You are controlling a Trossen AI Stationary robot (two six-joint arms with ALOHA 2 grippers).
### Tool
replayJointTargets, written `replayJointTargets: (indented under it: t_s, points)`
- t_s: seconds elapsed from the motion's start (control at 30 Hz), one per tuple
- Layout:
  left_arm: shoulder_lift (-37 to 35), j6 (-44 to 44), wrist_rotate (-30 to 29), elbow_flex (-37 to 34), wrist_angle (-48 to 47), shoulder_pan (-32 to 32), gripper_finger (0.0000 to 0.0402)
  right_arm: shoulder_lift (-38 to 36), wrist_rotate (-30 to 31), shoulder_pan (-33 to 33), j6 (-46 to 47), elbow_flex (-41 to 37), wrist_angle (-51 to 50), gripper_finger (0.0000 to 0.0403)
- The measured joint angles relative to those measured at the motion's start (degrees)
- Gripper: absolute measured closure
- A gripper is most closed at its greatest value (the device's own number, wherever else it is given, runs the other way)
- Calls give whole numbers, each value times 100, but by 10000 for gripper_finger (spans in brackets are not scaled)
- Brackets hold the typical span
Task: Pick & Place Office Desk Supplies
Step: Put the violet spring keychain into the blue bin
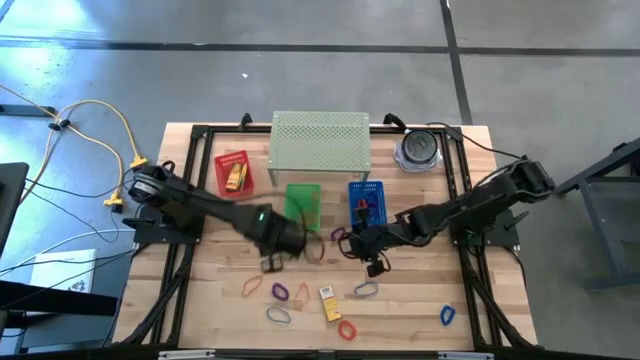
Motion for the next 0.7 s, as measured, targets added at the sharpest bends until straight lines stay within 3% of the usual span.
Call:
replayJointTargets:
  t_s: [0.33, 0.7]
  points:
    - [0, -169, -129, -66, -117, -1145, 310, 1040, 310, -686, -162, 0, 167, 241]
    - [0, -473, -447, -66, -58, -1500, 310, 1650, 251, -535, -467, -2, 545, 241]
